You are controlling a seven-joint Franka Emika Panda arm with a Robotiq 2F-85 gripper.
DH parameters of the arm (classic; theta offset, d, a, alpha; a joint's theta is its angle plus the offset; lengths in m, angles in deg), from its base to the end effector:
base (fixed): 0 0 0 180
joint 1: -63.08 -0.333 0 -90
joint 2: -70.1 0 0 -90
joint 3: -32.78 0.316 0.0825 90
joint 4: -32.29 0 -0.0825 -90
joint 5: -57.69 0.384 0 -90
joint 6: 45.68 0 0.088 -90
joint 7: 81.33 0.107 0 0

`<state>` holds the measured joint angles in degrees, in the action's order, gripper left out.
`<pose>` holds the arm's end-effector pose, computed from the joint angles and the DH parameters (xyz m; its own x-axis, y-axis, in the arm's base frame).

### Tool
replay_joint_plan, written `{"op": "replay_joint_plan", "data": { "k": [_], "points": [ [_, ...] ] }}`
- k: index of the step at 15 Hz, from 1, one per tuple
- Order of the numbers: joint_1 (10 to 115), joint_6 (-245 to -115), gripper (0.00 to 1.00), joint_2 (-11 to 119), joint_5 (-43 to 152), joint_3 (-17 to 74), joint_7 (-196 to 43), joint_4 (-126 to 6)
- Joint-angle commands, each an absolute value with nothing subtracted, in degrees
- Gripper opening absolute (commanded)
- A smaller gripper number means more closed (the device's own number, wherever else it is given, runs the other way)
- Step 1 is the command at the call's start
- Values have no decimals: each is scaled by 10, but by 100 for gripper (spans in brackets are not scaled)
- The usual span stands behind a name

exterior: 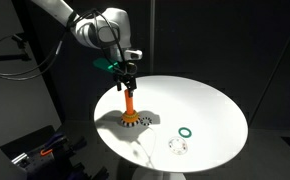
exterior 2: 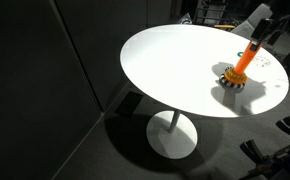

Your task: Put the yellow ring on the orange stand then move the stand to the left

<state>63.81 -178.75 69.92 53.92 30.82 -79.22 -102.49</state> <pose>0.4974 -0.0246 0.3260 0.9987 -0.0388 -0.0323 -0.0372 -0.9982 0.0479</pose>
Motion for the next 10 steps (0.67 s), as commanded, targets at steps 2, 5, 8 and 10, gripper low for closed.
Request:
{"op": "replay_joint_plan", "data": {
  "k": [2,5,8,10],
  "points": [
    [644,-1725,100,736,533,307,-806,-1016],
    [647,-1716,100,749,535,305,-809,-1014],
    [646,-1733,100,742,540,309,-796,-1020],
    [647,-1733,100,743,540,309,-796,-1020]
  ]
}}
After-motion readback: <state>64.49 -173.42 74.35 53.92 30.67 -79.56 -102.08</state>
